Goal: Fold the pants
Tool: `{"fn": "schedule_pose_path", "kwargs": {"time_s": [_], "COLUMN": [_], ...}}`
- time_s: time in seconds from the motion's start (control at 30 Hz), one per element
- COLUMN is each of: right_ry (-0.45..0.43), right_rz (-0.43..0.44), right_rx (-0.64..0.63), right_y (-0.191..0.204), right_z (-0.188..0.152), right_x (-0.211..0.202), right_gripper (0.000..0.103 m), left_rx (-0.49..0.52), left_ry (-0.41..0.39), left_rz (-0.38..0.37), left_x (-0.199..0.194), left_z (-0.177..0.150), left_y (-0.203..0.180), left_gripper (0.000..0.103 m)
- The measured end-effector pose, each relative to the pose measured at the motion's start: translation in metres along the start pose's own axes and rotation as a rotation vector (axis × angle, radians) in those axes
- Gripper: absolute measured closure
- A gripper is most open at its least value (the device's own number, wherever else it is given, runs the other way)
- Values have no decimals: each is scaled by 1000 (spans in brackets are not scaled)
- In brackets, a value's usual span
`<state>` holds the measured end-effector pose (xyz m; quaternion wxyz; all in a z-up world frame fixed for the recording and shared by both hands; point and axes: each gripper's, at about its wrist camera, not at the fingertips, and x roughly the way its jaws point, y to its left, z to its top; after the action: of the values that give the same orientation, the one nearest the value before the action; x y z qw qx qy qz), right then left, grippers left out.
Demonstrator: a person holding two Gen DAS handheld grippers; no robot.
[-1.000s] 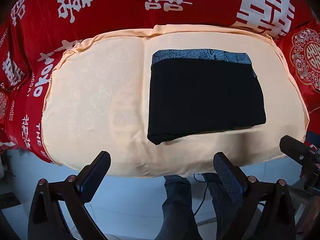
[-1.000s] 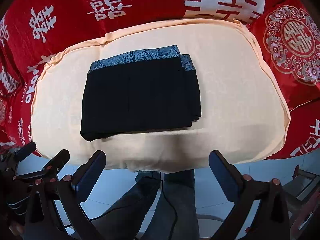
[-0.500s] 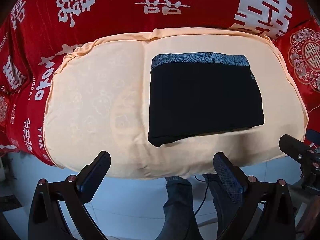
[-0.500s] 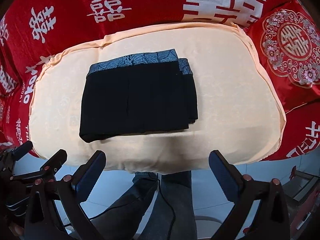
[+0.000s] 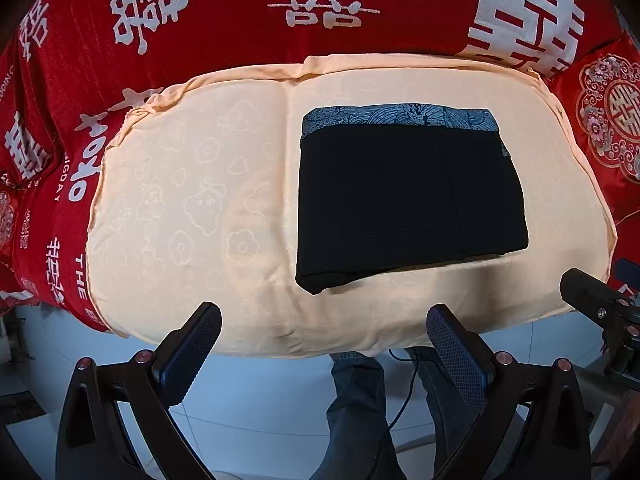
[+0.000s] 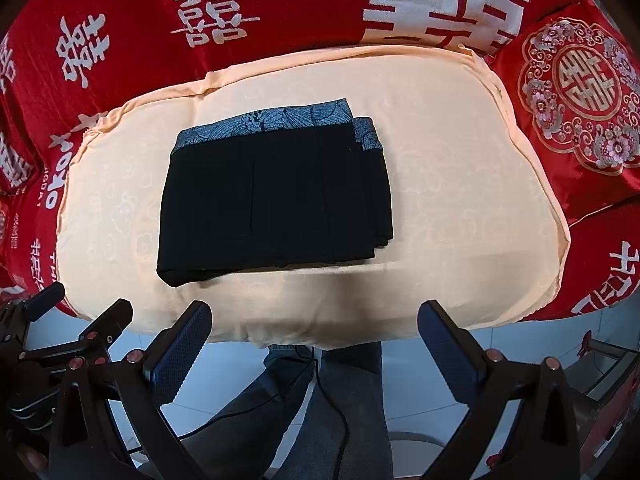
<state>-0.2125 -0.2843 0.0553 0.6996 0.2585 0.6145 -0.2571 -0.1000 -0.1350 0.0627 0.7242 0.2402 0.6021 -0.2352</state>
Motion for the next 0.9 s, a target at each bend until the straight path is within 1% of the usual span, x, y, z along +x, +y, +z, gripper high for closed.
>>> {"fn": "schedule_pose_path", "kwargs": {"time_s": [0.9], "right_ry": [5], "right_rz": [-1], "right_rx": [0], "right_y": [5], "right_z": [0], "right_x": [1], "right_gripper": [0], "left_rx": [25], "left_ry": [-7], "left_rz": [4], "left_x": [1], "left_z": [3], "left_y": [2], "left_gripper": [0]}}
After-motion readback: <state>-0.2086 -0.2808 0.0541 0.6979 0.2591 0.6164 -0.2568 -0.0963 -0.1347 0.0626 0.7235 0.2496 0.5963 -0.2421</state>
